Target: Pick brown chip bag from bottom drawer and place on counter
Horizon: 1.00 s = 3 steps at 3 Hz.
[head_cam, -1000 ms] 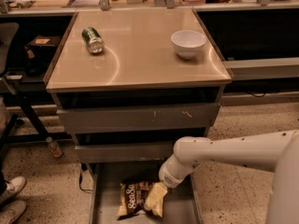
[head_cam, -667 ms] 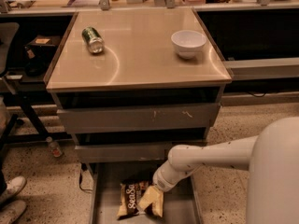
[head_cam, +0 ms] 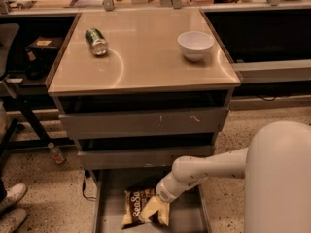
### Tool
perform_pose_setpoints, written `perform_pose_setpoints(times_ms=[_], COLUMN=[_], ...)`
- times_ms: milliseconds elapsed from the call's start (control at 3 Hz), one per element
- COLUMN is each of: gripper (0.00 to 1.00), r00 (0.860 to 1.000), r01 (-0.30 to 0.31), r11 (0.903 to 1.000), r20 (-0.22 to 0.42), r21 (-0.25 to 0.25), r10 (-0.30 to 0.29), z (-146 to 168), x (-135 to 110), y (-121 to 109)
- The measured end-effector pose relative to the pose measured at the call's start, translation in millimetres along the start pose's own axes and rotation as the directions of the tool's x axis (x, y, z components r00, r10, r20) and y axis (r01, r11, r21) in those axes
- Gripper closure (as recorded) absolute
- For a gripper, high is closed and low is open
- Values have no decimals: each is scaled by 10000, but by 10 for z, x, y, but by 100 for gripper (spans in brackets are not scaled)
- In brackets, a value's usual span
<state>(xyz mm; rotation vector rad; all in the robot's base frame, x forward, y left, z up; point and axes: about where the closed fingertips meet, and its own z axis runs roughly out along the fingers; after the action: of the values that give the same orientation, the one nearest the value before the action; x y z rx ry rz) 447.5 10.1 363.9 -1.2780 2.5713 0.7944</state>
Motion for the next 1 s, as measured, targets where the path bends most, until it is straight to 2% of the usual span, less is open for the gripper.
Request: perform_pose_setpoints(times_ms=[333, 667, 1000], gripper=[0, 0, 0], r00=[9989, 9913, 9913], r01=[-95, 218, 218], r11=[9999, 9998, 9998], r20=[466, 1297, 1297], r21=[-122, -51, -51], r10=[100, -209, -209], z=[236, 705, 705], x=[-87, -315, -315], y=[-104, -381, -381])
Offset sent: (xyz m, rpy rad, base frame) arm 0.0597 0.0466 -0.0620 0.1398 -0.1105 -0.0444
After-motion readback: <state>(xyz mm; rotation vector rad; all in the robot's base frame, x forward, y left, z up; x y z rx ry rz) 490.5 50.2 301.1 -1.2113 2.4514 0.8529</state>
